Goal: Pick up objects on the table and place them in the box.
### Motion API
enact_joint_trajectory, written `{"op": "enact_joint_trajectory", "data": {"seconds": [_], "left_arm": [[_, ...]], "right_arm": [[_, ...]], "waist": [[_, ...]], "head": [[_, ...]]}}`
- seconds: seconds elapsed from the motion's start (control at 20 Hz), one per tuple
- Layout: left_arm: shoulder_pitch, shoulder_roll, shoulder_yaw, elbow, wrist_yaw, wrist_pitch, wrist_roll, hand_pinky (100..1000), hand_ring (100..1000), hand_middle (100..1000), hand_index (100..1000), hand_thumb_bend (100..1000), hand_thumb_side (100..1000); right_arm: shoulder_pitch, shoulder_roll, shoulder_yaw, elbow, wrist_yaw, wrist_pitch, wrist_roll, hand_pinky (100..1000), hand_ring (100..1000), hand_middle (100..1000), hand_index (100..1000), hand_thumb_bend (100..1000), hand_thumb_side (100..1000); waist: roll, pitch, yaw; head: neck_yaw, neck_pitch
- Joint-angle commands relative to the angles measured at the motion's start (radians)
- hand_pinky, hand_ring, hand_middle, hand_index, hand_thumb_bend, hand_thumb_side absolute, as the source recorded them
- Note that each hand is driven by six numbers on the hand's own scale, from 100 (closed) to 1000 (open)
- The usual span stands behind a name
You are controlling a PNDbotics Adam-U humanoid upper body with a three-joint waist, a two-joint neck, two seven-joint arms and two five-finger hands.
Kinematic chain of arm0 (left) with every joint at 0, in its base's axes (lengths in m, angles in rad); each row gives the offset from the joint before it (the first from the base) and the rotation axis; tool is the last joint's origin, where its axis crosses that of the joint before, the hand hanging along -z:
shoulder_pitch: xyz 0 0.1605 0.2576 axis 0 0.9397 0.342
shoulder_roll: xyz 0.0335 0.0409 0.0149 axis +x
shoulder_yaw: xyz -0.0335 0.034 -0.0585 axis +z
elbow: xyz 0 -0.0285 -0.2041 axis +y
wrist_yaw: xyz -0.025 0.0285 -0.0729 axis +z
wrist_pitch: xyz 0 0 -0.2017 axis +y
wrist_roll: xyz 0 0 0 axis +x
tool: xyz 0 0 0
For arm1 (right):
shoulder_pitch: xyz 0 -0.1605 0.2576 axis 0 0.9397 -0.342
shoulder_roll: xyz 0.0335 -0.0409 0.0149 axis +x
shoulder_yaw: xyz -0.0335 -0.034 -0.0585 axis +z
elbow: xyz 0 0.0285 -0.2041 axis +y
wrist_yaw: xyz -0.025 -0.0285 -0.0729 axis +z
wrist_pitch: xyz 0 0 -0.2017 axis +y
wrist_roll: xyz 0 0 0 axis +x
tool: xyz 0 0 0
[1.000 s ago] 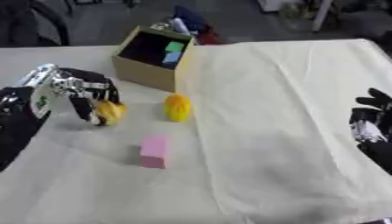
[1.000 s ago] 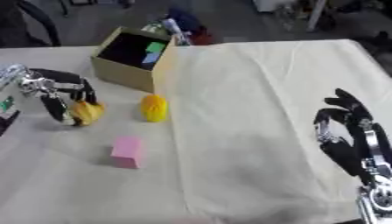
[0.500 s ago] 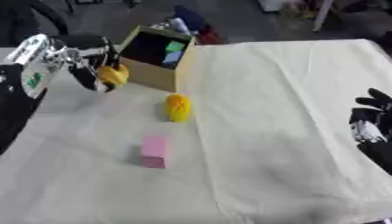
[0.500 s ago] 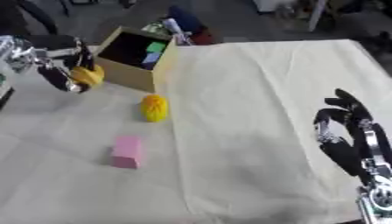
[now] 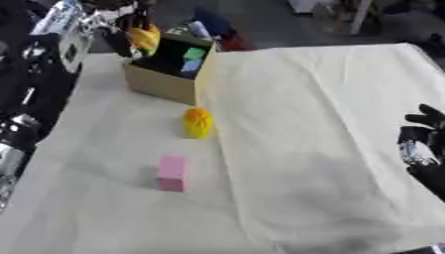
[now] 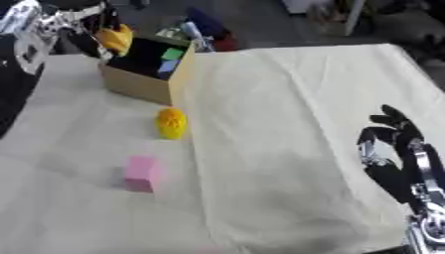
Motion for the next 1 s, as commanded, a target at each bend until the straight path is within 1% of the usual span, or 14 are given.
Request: {"op": "enact_joint_trajectory", "data": {"seconds": [0.05, 0.1, 0.15, 0.25, 0.35, 0.45, 0.5, 0.55, 0.65, 0.7, 0.75, 0.85, 0.95, 1.0], "left_arm": [[-0.036, -0.009, 0.053, 0.065, -0.090, 0.072, 0.098, 640, 553, 558, 730, 502, 100], [-0.037, -0.013, 0.061, 0.084, -0.108, 0.094, 0.126, 673, 588, 597, 761, 522, 123], [-0.037, -0.015, 0.067, 0.098, -0.121, 0.111, 0.148, 712, 643, 660, 802, 555, 213], [-0.033, -0.014, 0.072, 0.113, -0.134, 0.135, 0.180, 769, 726, 747, 852, 591, 335], [-0.028, -0.008, 0.075, 0.112, -0.136, 0.156, 0.206, 804, 765, 785, 876, 607, 418], [-0.022, 0.000, 0.076, 0.097, -0.118, 0.162, 0.223, 801, 765, 786, 877, 591, 434], [-0.019, 0.005, 0.077, 0.084, -0.099, 0.158, 0.228, 772, 734, 749, 852, 540, 381], [-0.014, 0.010, 0.076, 0.064, -0.063, 0.139, 0.228, 723, 670, 677, 817, 456, 292], [-0.002, 0.025, 0.063, 0.019, 0.044, 0.070, 0.198, 687, 624, 622, 791, 379, 204], [0.004, 0.035, 0.050, -0.005, 0.105, 0.027, 0.165, 687, 624, 622, 791, 379, 204], [0.011, 0.046, 0.025, -0.034, 0.157, -0.020, 0.120, 692, 617, 617, 782, 365, 149], [0.026, 0.073, -0.037, -0.102, 0.237, -0.111, -0.009, 714, 631, 633, 784, 376, 118], [0.040, 0.093, -0.095, -0.171, 0.296, -0.176, -0.137, 727, 649, 654, 785, 393, 107], [0.048, 0.103, -0.127, -0.210, 0.327, -0.205, -0.197, 732, 655, 659, 787, 406, 131]], "right_arm": [[-0.015, -0.007, 0.004, -0.008, -0.007, -0.001, 0.006, 857, 773, 789, 940, 100, 432], [-0.016, -0.007, 0.005, -0.008, -0.008, -0.002, 0.007, 857, 773, 789, 940, 100, 432], [-0.016, -0.008, 0.005, -0.008, -0.009, -0.002, 0.007, 857, 773, 789, 940, 100, 432], [-0.016, -0.009, 0.003, -0.008, -0.009, -0.002, 0.007, 857, 773, 789, 940, 100, 432], [-0.016, -0.010, 0.002, -0.008, -0.010, -0.002, 0.006, 857, 773, 790, 940, 100, 432], [-0.016, -0.009, 0.001, -0.008, -0.009, -0.002, 0.006, 857, 774, 790, 940, 100, 432], [-0.016, -0.008, 0.001, -0.008, -0.009, -0.002, 0.006, 857, 774, 790, 940, 100, 433], [-0.016, -0.008, 0.000, -0.008, -0.009, -0.002, 0.006, 857, 774, 790, 940, 100, 432], [-0.016, -0.009, -0.002, -0.008, -0.009, -0.002, 0.005, 857, 774, 790, 940, 100, 432], [-0.016, -0.009, -0.003, -0.008, -0.009, -0.001, 0.005, 857, 774, 790, 940, 100, 432], [-0.017, -0.009, -0.003, -0.008, -0.008, -0.001, 0.004, 857, 774, 790, 940, 100, 433], [-0.017, -0.009, -0.003, -0.009, -0.007, -0.002, 0.005, 857, 774, 790, 940, 100, 433], [-0.017, -0.009, -0.003, -0.009, -0.006, -0.002, 0.006, 857, 774, 790, 940, 100, 433], [-0.017, -0.009, -0.004, -0.009, -0.006, -0.002, 0.006, 857, 774, 790, 940, 100, 433]], "waist": [[0.008, -0.010, -0.008], [0.008, -0.010, -0.012], [0.009, -0.009, -0.014], [0.010, -0.008, -0.014], [0.009, -0.008, -0.012], [0.008, -0.008, -0.008], [0.008, -0.009, -0.006], [0.006, -0.009, -0.004], [0.005, -0.009, 0.001], [0.005, -0.009, 0.004], [0.005, -0.009, 0.005], [0.006, -0.009, 0.008], [0.006, -0.009, 0.008], [0.005, -0.009, 0.008]], "head": [[0.011, 0.000], [0.012, 0.000], [0.012, 0.000], [0.012, 0.000], [0.010, 0.000], [0.009, 0.000], [0.008, 0.000], [0.007, 0.000], [0.004, 0.000], [0.002, 0.000], [0.002, 0.000], [-0.001, 0.000], [-0.002, 0.000], [-0.003, 0.000]]}}
